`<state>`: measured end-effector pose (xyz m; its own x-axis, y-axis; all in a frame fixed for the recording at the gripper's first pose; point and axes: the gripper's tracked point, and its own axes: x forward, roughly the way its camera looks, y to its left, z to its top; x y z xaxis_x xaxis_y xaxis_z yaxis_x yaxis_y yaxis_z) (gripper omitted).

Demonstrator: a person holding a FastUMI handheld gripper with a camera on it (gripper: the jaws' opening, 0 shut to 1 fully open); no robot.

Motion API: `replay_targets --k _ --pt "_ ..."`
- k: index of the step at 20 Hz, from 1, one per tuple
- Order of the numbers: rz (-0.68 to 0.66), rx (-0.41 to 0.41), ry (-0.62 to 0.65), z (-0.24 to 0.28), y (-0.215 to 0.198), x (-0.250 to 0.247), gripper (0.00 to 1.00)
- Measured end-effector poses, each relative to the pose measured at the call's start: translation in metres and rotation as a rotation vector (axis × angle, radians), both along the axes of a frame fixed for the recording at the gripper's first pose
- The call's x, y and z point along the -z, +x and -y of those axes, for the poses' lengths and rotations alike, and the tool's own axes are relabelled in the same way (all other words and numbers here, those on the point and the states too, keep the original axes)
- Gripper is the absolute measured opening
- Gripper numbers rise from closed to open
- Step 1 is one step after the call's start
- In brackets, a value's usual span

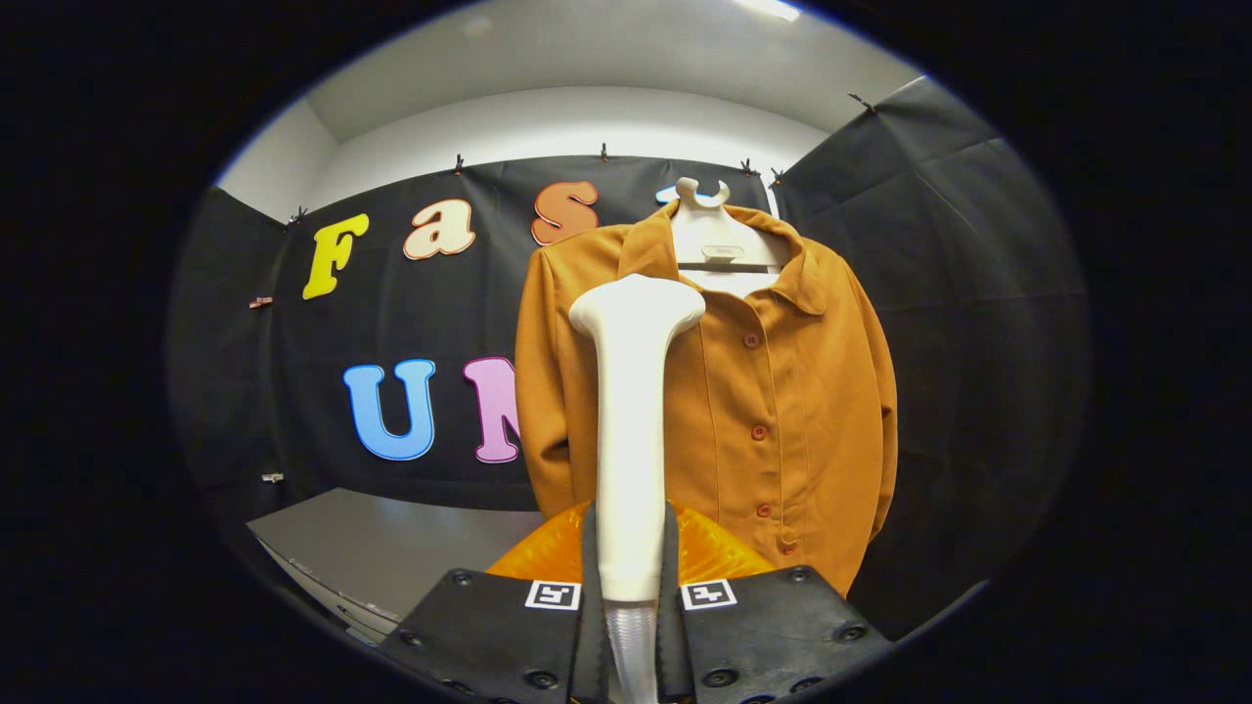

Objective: Iron the clothes twice with a garment steamer, once on the left side and once on the right side.

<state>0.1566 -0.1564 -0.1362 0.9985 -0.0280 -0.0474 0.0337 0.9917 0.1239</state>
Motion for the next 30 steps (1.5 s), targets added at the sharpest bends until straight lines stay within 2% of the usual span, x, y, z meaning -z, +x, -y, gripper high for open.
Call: replay_targets --k 6,21,30 --pt "-0.068 -0.023 0.017 0.003 -0.009 0.046 0.23" --pt "-0.369 -0.014 0.044 0.02 -0.06 0.184 0.23" --pt "-0.564 -0.001 0.073 0.02 -0.12 0.251 0.23"
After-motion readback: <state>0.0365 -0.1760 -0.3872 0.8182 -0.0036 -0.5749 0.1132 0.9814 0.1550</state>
